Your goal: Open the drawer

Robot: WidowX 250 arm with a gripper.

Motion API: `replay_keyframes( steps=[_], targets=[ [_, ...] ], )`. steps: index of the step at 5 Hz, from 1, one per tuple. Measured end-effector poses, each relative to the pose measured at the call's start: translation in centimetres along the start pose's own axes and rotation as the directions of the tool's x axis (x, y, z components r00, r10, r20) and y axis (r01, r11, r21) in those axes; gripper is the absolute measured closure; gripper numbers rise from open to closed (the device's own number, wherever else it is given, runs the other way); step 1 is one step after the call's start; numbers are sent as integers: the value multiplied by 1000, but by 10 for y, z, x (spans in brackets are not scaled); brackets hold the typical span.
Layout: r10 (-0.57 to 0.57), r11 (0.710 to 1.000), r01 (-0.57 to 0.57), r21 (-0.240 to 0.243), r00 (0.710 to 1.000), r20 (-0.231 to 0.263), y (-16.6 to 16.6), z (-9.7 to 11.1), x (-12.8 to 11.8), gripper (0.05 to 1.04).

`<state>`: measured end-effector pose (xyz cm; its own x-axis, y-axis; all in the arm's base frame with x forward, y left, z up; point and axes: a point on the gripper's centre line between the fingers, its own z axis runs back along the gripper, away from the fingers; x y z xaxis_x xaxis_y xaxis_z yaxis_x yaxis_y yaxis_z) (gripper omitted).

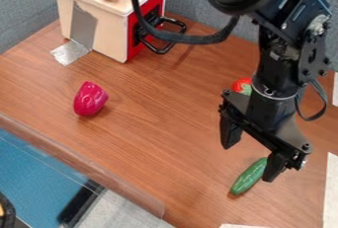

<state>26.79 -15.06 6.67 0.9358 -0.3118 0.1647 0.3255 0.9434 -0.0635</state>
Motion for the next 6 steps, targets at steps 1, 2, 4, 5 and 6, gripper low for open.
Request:
replay_keyframes(
  steps=[1,2,4,5,6],
  targets=[
    [6,1000,-6,6,999,-33,1,-8,-4,84],
    [61,998,-60,37,998,-35,16,-5,13,84],
    [236,966,-237,105,972,20,66,5,53,84],
    [300,945,-301,125,953,29,89,-2,71,84],
    [325,932,-326,157,945,33,117,0,77,84]
  ],
)
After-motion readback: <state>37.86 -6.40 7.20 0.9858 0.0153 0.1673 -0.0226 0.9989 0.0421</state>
